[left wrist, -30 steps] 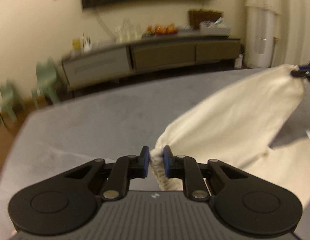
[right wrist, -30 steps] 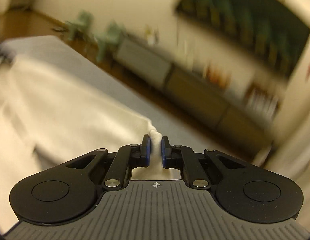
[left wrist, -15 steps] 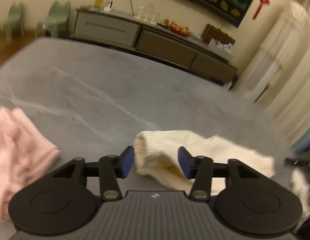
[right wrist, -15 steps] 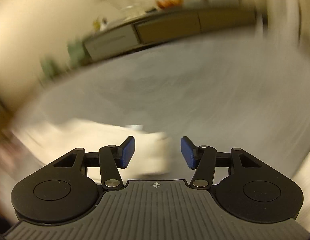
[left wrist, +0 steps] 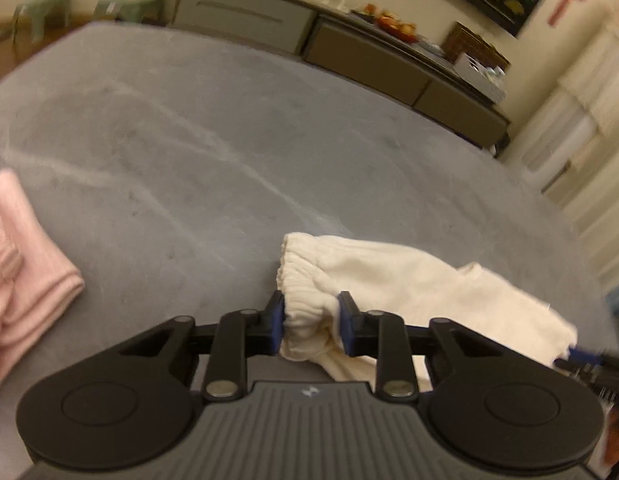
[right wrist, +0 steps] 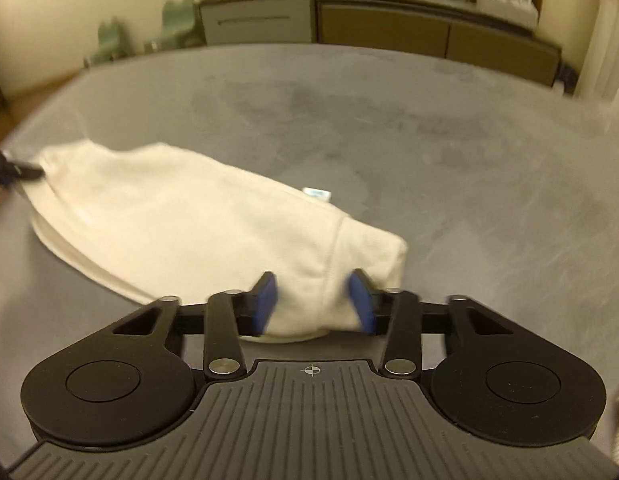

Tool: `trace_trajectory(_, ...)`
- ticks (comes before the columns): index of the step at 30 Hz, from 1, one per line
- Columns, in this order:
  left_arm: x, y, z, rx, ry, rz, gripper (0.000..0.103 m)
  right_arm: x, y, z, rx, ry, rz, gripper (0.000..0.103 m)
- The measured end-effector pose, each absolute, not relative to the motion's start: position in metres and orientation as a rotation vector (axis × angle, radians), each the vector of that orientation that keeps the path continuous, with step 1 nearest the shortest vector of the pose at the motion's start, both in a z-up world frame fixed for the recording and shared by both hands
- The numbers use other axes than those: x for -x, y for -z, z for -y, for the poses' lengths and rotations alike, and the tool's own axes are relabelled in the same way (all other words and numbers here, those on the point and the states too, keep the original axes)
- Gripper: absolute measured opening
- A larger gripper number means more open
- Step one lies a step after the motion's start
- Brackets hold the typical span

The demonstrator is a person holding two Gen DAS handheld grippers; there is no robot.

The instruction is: Fold clothes

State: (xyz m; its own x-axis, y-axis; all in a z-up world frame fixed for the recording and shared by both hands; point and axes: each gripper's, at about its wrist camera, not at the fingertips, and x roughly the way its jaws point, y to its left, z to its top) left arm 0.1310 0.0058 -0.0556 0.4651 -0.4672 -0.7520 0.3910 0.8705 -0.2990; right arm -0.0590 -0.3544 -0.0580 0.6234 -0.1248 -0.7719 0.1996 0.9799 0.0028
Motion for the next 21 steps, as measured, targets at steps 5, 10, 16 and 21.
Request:
trace_trajectory(5,-0.116,0.044,-0.006,0.013,0.531,-0.881,0.023,0.064,0.054,0.365,-0.066,0.256,-0.895,0.04)
trace_trajectory(10,-0.089,0.026,-0.005,-0.102,0.508,-0.82,0.037,0.071,0.047,0.362,-0.043,0.292,-0.882,0.055)
trace_trajectory(16,-0.067,-0.001,-0.003,-0.112,0.557,-0.672,0.037,0.084,0.022,0.331,-0.036,0.215,-0.693,0.059)
trace_trajectory(21,-0.086,0.035,0.016,-0.124,0.614,-0.819,0.037,0.077,0.038,0.326,-0.03,0.184,-0.764,0.058)
